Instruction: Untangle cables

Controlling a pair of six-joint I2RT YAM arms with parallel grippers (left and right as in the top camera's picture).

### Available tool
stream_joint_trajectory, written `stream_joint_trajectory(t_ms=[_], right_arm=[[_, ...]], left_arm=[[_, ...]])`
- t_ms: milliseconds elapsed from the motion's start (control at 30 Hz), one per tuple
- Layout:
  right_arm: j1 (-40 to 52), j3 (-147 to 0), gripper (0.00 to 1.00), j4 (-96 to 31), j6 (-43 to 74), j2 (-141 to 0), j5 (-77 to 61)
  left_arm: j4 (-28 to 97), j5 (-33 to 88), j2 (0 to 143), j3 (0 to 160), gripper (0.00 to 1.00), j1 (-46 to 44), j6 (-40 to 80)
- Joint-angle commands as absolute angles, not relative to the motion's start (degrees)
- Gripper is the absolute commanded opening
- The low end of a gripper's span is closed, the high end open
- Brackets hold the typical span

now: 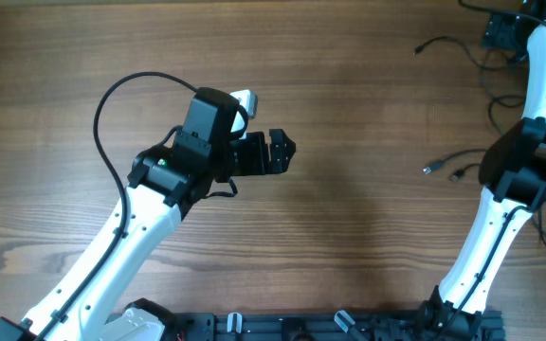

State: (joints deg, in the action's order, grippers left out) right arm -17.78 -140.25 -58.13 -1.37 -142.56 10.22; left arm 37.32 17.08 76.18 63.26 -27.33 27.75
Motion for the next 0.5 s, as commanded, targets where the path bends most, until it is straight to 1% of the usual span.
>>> stream_joint_trajectory(t_ms=[0, 200, 267, 333, 467], right_arm=[[-17.65, -140.25, 1.0, -60.03, -1.37, -141.38, 6.72], [-17.58, -140.25, 1.0, -62.89, -1.41, -131.96, 6.52], [-17.54, -140.25, 1.0, -64.58, -1.48, -125.78, 4.64], [-17.45, -140.25, 1.0, -66.89, -0.97, -119.46, -0.82], [-17.43, -140.25, 1.0, -76.27, -0.84, -107.83, -14.35]], left_arm=[[37.32, 17.76, 76.18, 63.64, 1.0, -27.53, 27.88], [37.32, 17.76, 76.18, 63.64, 1.0, -27.53, 27.88], [37.32, 17.76, 76.18, 63.64, 1.0, -27.53, 27.88], [37.3, 17.76, 76.18, 63.64, 1.0, -27.53, 27.88], [37.3, 17.76, 76.18, 63.64, 1.0, -27.53, 27.9]])
